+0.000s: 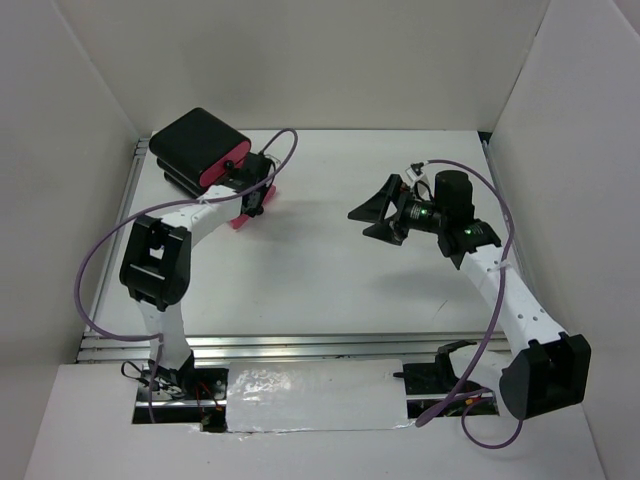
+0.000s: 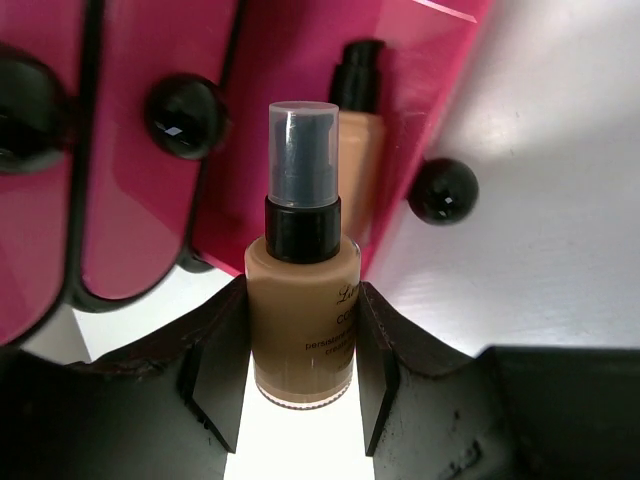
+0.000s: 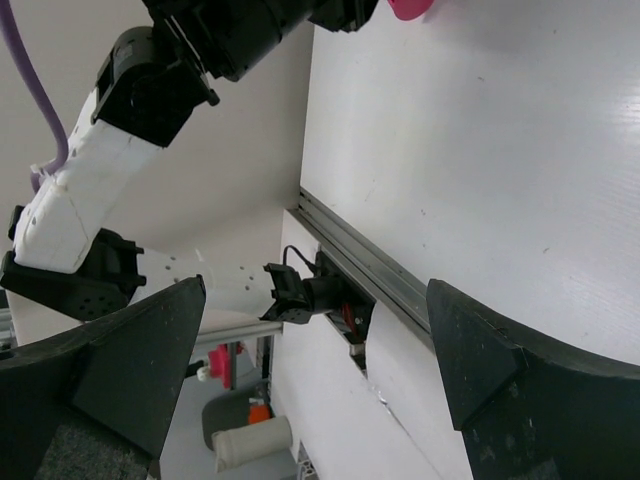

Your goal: Organize the makeup

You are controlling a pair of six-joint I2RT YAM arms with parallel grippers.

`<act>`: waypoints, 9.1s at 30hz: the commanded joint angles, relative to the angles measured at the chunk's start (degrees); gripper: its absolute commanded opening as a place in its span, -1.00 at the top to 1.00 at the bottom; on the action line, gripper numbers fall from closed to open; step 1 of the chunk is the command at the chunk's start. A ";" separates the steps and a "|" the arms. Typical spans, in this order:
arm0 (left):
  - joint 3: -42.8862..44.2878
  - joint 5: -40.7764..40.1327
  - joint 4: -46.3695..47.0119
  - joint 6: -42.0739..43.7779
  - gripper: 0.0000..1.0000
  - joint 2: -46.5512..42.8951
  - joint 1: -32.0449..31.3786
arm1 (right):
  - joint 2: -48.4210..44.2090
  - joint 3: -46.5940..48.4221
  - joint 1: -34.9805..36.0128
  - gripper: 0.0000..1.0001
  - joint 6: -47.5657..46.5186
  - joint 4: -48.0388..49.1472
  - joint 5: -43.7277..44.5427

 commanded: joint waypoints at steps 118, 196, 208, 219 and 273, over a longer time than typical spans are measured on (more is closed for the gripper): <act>14.44 -3.12 -9.54 -54.07 -0.18 4.08 9.20 | 7.28 5.13 3.50 -1.00 -4.71 0.17 -2.22; -14.38 5.76 29.13 -44.75 1.00 -8.93 8.49 | 11.85 6.28 4.12 -0.99 -4.45 1.75 -4.42; -18.79 8.22 31.15 -47.29 0.99 -8.23 9.19 | 12.64 7.07 5.00 -0.99 -4.71 0.70 -4.51; -22.83 8.48 31.76 -50.47 0.94 -7.08 9.37 | 12.11 6.98 5.09 -0.99 -5.06 0.44 -4.24; -3.41 1.10 -20.26 -57.67 -0.99 -33.35 9.72 | 63.50 35.71 22.66 1.00 14.61 13.10 21.33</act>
